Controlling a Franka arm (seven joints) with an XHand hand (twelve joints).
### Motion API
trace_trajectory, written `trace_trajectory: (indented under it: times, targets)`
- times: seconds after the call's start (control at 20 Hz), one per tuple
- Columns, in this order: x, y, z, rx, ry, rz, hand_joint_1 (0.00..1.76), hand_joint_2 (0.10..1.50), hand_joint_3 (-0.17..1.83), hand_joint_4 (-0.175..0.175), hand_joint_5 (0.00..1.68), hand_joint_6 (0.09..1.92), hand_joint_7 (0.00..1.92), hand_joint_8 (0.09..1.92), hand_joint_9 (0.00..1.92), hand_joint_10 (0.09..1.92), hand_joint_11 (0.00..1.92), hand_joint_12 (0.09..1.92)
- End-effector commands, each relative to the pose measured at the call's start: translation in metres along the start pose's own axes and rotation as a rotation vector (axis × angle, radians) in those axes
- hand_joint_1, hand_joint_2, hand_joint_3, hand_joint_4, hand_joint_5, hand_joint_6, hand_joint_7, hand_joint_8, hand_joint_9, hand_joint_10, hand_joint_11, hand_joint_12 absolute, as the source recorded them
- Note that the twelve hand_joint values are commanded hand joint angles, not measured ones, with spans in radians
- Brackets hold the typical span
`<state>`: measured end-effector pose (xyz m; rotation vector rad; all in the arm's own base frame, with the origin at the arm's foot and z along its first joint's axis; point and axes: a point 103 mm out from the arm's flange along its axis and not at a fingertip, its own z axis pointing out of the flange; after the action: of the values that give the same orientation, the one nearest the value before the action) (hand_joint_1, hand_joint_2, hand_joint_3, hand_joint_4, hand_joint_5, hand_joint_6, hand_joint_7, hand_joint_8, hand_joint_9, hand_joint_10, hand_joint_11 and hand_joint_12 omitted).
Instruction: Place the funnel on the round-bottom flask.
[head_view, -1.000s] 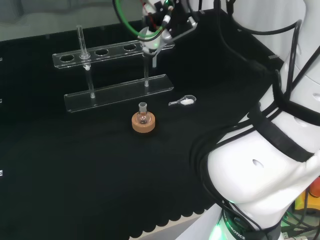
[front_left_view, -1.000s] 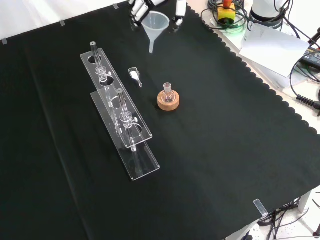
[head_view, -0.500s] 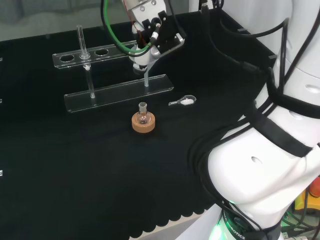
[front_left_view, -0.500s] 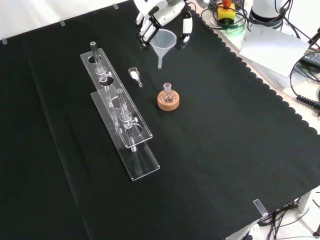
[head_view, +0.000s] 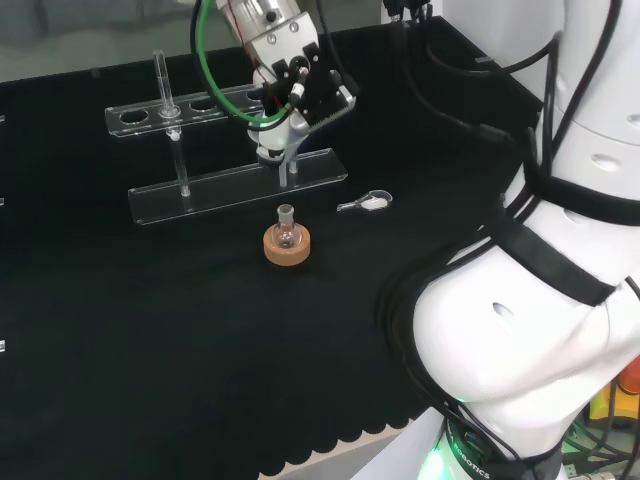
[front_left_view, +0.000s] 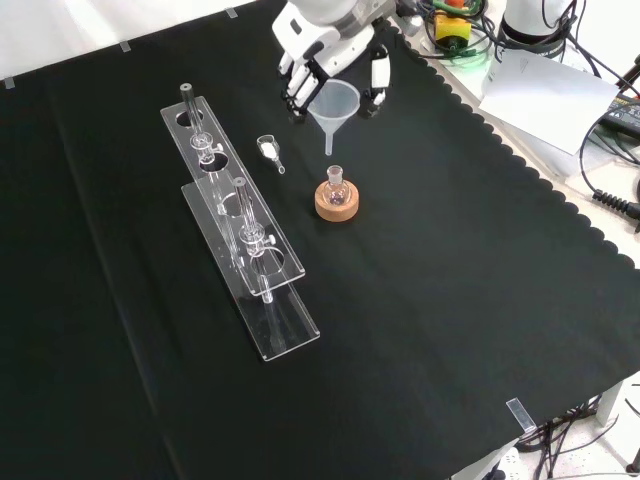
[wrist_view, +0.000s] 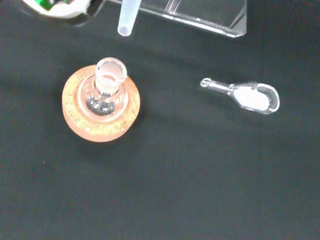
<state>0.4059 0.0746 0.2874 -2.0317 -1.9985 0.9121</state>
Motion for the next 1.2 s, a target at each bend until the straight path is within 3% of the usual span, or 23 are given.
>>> trace_trajectory:
  times: [0.05,0.85,1.0,1.2]
  targets:
    - [0.007,0.015,0.021,0.045,0.012,0.011,0.88,0.70,0.68,0.009,0.67,0.73,0.54,0.65,0.90,0.45,0.54,1.32]
    - [0.013,0.023,0.033,0.067,0.018,-0.003,0.88,0.70,0.68,0.009,0.67,0.73,0.54,0.66,0.89,0.46,0.54,1.32]
    - [0.004,0.024,0.036,0.066,0.029,-0.012,0.88,0.70,0.68,0.009,0.67,0.73,0.54,0.66,0.89,0.46,0.54,1.32]
    - [0.014,0.027,0.036,0.072,0.021,-0.001,0.88,0.70,0.69,0.009,0.67,0.73,0.54,0.66,0.89,0.46,0.54,1.32]
